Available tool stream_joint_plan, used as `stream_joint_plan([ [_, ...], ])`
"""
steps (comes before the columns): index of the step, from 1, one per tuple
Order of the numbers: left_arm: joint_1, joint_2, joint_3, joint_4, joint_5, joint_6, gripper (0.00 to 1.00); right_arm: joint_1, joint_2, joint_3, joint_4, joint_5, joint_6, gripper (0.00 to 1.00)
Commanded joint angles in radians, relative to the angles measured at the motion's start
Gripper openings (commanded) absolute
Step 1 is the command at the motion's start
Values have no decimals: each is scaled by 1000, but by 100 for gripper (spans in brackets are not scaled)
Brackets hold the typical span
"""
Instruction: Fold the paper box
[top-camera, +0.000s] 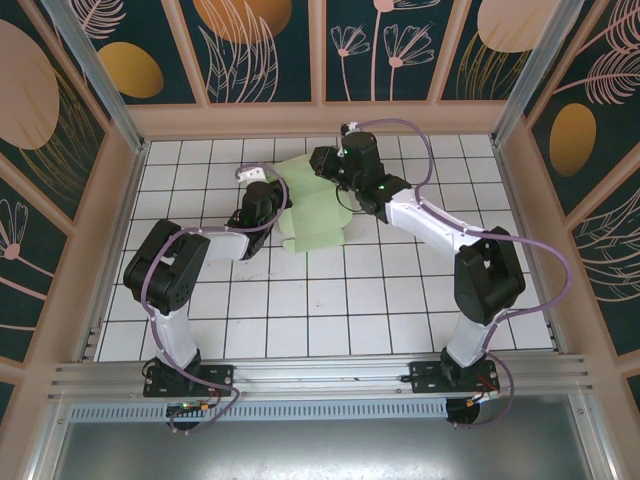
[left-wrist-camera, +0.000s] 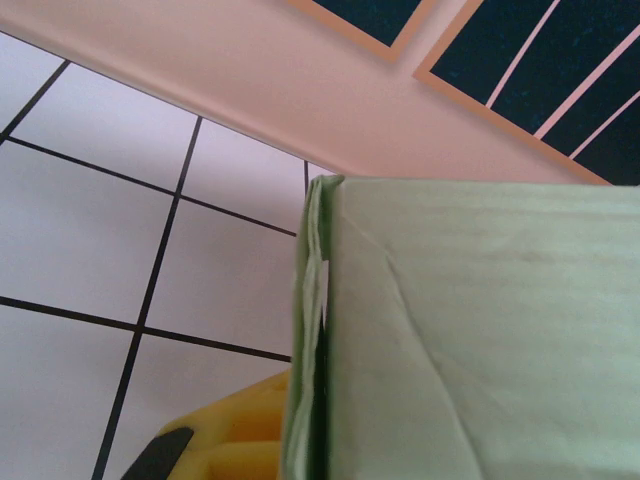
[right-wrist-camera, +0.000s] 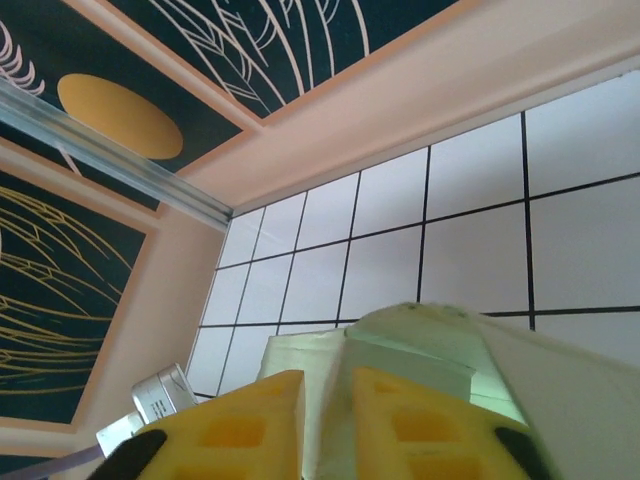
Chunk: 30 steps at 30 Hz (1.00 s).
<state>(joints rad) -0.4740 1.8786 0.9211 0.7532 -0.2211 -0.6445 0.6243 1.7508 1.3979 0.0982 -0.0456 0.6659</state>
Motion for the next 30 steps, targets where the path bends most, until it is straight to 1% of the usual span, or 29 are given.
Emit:
stream_joint_plan([
  [1,-8,-15,30,-31,9,-24,0,26,-84,-37,63,34,-113,32],
  [3,-8,-9,46,-63,17,-32,0,26,-137,-92,123,26,-150,39],
  [5,-7,-10,45,-69,24,-35,0,25,-189,-134,147,43,-173,43],
  [8,-8,-19,39,-78,32,-27,0,12,-270,-194,152,91,-222,44],
  [10,-8,-28,38,-88,56,-9,0,-19,-317,-247,162,80,-257,44],
  [11,-8,-34,38,-95,72,5,0,-51,-337,-273,161,66,-255,44],
  [12,-7,-44,35,-99,93,19,0,-71,-356,-301,165,-4,-246,45],
  [13,-8,-52,33,-101,109,30,0,-126,-371,-328,178,-57,-239,45],
  [15,-7,-72,26,-101,150,51,0,-193,-403,-380,199,-162,-240,45],
  [18,-8,-95,26,-100,218,87,0,-254,-427,-412,192,-259,-301,47],
  [21,-8,-101,28,-98,260,101,0,-306,-435,-430,172,-338,-370,47],
  [26,-8,-101,27,-53,363,106,0,-331,-416,-422,140,-498,-438,45],
  [28,-7,-96,33,-50,384,101,0,-329,-407,-423,157,-567,-437,45],
  [30,-8,-92,35,-43,400,96,0,-316,-390,-413,157,-609,-442,43],
])
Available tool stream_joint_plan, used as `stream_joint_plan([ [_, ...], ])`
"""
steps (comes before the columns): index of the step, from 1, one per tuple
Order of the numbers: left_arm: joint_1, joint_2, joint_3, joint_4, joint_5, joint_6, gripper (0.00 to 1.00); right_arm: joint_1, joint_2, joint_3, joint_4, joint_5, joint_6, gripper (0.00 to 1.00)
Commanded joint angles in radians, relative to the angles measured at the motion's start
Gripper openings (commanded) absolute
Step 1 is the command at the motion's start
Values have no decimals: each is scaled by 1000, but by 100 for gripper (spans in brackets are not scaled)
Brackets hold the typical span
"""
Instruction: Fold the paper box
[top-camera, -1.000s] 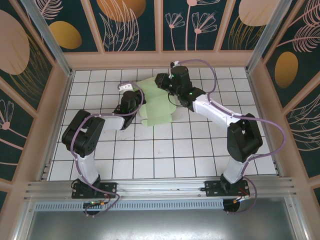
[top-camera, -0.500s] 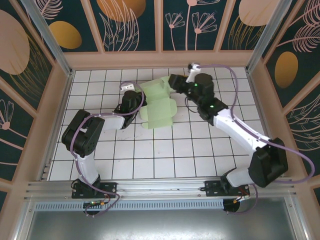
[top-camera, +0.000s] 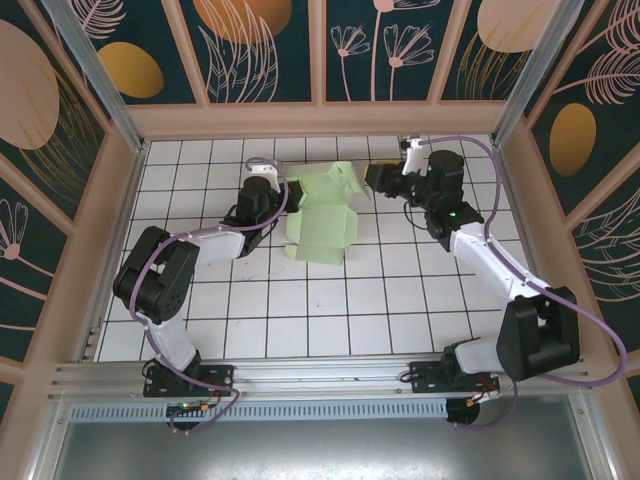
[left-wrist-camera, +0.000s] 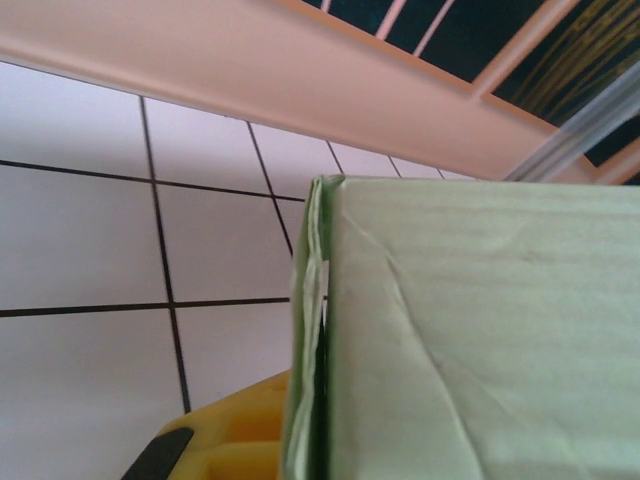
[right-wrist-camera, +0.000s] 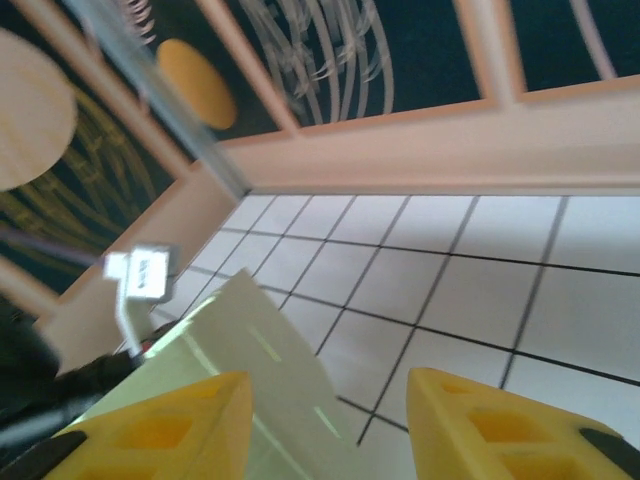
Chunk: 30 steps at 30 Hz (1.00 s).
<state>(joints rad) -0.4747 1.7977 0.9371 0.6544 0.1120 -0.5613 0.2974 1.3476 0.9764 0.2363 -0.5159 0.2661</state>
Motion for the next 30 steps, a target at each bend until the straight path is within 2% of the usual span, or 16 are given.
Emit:
stream_joint_plan([
  [1,-7,-9,20,61,74,9,0,18,22,16,10,-144,-50,42],
  [3,-7,-7,23,62,82,3,0,43,40,33,-16,-150,-76,37],
  [10,-7,-8,28,46,68,2,0,97,67,47,-29,-148,-114,33],
  [18,-7,-6,29,36,75,0,0,168,124,110,-150,-1,-222,32],
  [26,-5,-6,58,31,85,-2,0,193,148,128,-186,85,-267,31],
  [30,-5,1,67,30,92,-7,0,203,145,125,-199,93,-307,34],
])
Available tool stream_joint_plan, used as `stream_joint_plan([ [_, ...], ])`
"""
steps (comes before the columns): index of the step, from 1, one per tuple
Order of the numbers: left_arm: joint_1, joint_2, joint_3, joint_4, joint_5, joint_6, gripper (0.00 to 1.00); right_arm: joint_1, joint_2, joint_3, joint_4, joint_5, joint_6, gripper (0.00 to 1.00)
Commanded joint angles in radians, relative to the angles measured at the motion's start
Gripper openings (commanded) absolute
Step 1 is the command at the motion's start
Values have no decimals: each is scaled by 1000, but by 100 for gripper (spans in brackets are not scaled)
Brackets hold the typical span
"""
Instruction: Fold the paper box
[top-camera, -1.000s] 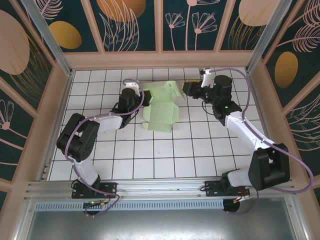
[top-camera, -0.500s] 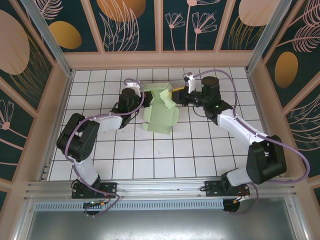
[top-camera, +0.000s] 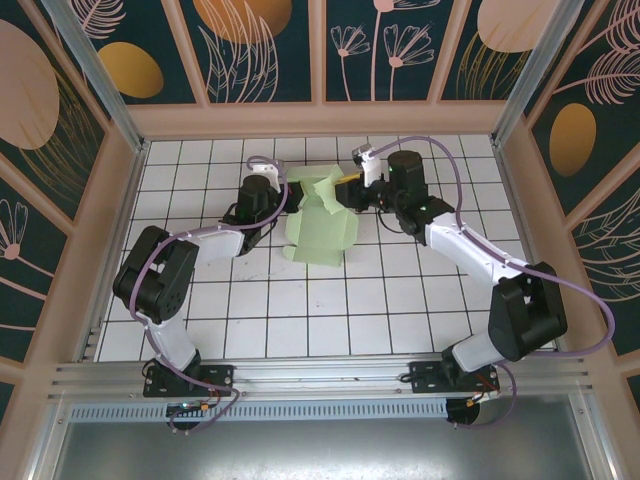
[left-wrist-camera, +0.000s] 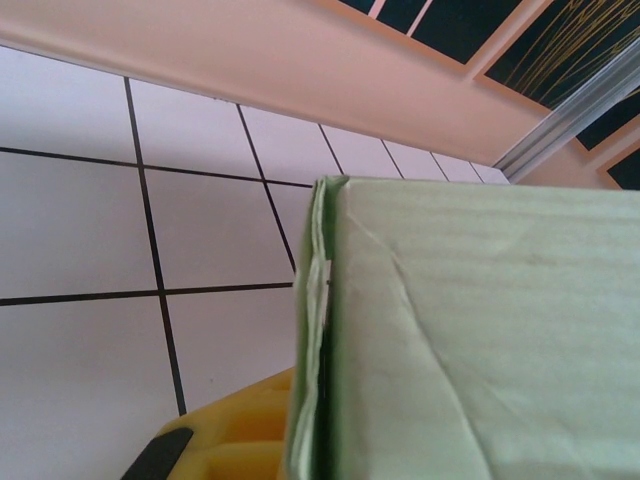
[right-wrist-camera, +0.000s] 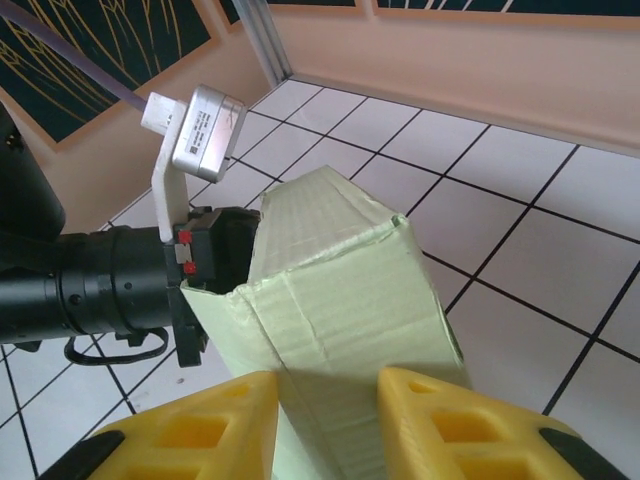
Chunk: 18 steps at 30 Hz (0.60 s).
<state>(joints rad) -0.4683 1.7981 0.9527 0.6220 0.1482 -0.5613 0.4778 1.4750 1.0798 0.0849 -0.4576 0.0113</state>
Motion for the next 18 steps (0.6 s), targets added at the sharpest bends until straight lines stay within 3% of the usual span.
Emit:
stream_joint_plan([
  [1,-12,3,55,62,60,-6,0,25,16,23,-53,36,-61,34],
  [18,-12,17,75,52,82,-14,0,50,37,28,-106,134,-132,40],
])
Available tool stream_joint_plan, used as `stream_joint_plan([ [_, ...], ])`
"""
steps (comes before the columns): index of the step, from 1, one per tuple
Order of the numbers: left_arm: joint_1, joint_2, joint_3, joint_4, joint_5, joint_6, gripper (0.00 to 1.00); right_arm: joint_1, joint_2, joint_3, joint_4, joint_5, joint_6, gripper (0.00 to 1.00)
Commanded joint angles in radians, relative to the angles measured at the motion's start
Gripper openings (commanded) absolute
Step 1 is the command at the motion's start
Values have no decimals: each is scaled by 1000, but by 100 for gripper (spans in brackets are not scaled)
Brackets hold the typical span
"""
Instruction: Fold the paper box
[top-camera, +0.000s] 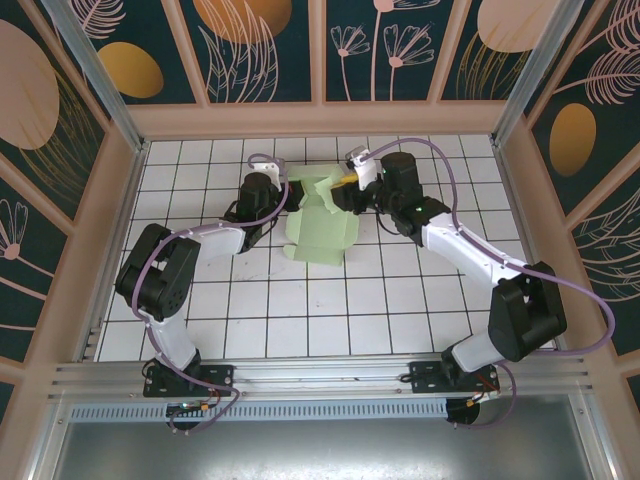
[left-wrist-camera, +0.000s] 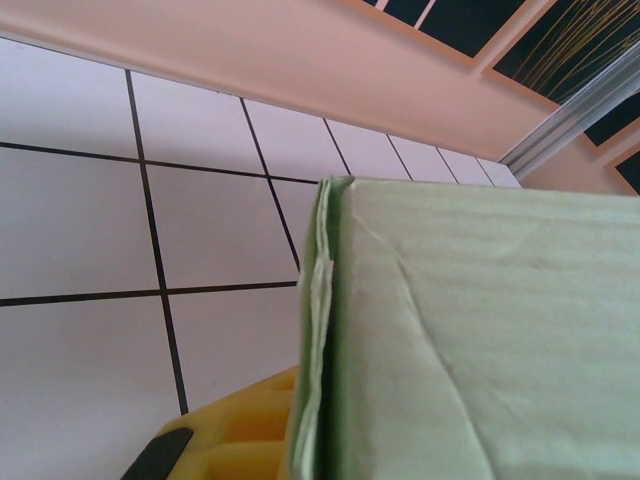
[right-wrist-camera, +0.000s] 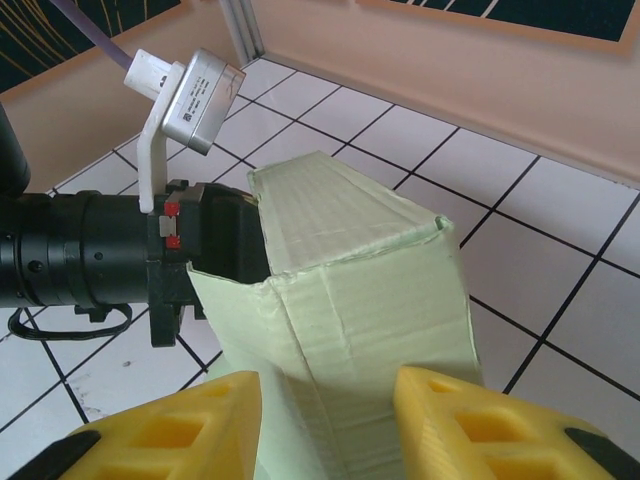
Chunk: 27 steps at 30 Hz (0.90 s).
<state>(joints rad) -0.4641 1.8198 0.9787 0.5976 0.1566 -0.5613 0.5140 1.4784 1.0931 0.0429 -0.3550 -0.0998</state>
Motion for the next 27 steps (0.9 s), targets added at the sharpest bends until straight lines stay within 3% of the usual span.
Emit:
stream_joint_plan([
  [1,-15,-5,49,77,73,-14,0,15,36,16,-68,38,-23,39],
  [6,-17,-6,49,79,76,-15,0,27,52,33,-75,113,-21,29],
  [20,-16,-19,57,87,119,-40,0,110,104,62,-47,464,-59,26],
  [27,-16,-26,55,87,128,-45,0,142,119,66,-30,573,-77,21],
])
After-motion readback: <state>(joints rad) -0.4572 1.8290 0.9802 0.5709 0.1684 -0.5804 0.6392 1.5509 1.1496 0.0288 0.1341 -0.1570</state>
